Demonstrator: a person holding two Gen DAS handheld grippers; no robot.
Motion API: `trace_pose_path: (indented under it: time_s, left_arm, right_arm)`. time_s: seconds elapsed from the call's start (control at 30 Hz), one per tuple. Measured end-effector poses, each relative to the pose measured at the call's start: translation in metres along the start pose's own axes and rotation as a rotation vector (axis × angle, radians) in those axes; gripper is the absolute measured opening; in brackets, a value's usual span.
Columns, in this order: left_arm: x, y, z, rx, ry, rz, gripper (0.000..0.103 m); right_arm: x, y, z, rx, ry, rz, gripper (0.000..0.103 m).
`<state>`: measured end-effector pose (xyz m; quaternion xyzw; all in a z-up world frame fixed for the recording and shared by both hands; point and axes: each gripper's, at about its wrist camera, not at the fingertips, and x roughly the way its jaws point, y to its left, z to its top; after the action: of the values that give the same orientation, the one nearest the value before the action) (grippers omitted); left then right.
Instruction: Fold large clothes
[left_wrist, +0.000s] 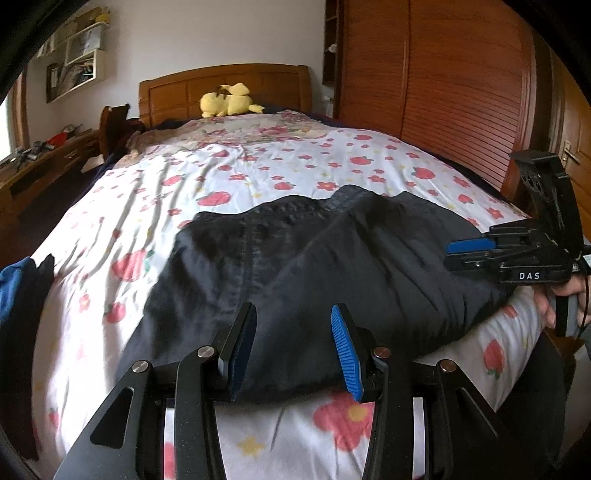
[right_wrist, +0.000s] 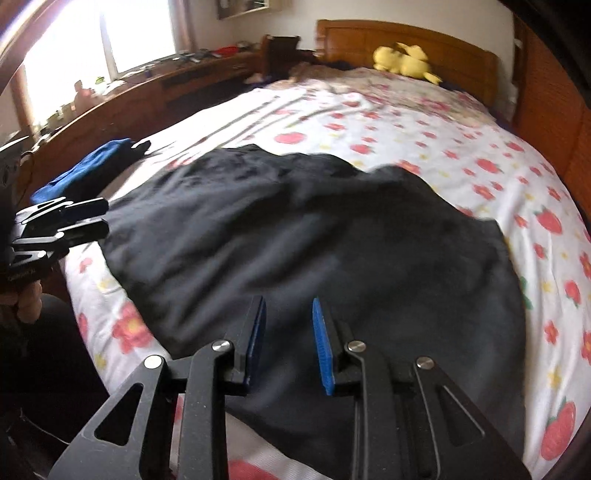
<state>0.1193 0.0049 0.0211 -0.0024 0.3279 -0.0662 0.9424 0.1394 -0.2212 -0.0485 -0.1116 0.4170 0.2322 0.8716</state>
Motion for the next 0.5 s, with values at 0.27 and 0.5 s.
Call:
trace_pose_path:
  time_s: [0.27, 0.5]
  left_arm:
    - [-0.024, 0.015, -0.013, -0.051, 0.004, 0.055, 0.044]
    - [-0.034, 0.024, -0.015, -0.092, 0.008, 0.093, 0.044]
  right_arm:
    - [0.050, 0.035, -0.016, -0.092, 0.101, 0.027, 0.027]
    - [0.052, 0.031, -0.025, -0.045, 0.067, 0.025, 0.027]
